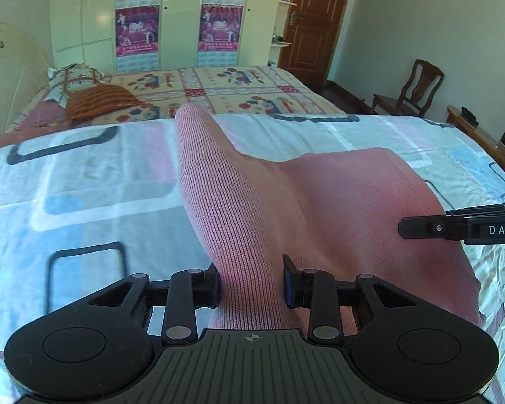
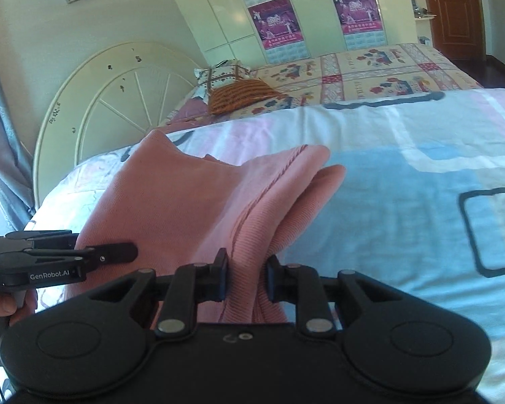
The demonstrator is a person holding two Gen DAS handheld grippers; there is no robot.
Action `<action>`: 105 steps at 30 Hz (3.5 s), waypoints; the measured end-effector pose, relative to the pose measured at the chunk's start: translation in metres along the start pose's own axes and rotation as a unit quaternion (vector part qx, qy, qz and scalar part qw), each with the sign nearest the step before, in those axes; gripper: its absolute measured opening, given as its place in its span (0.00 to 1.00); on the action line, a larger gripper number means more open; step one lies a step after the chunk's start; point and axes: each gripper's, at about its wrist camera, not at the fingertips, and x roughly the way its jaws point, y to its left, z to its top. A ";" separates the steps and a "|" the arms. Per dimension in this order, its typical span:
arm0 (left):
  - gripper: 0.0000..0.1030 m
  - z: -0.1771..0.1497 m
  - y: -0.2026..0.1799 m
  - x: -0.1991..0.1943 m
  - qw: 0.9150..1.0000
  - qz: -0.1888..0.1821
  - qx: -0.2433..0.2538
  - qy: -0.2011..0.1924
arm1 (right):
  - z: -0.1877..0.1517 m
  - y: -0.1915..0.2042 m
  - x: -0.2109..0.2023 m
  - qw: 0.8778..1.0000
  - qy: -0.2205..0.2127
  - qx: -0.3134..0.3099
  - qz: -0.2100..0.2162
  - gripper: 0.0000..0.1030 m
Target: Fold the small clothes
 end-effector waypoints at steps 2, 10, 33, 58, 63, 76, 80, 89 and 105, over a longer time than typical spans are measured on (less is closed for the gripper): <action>0.32 -0.007 0.021 -0.009 1.000 0.008 -0.003 0.002 | -0.001 0.017 0.010 1.000 0.002 -0.002 0.008 0.20; 0.32 -0.052 0.104 -0.033 0.998 0.034 -0.038 0.022 | -0.020 0.081 0.059 0.998 0.032 -0.010 0.045 0.20; 0.71 -0.112 0.189 -0.043 0.993 0.014 -0.111 -0.040 | -0.056 0.089 0.092 0.997 0.080 0.017 0.009 0.41; 0.29 -0.151 0.161 -0.077 0.997 0.019 -0.068 -0.015 | -0.076 0.159 0.060 0.982 0.080 -0.167 -0.025 0.14; 0.29 -0.161 0.163 -0.075 0.995 0.023 -0.096 -0.018 | -0.100 0.154 0.072 0.967 0.109 -0.215 -0.082 0.12; 0.29 -0.210 0.118 -0.100 0.993 0.048 -0.105 0.010 | -0.125 0.166 0.042 0.969 0.108 -0.211 -0.065 0.10; 0.29 -0.215 0.113 -0.098 0.992 0.071 -0.103 0.013 | -0.134 0.154 0.043 0.974 0.109 -0.187 -0.070 0.13; 0.29 -0.220 0.097 -0.093 0.990 0.111 -0.085 0.002 | -0.142 0.154 0.048 0.975 0.095 -0.182 -0.080 0.14; 0.29 -0.240 0.018 -0.192 0.985 0.122 -0.102 -0.061 | -0.172 0.171 -0.065 0.987 -0.005 -0.146 -0.068 0.16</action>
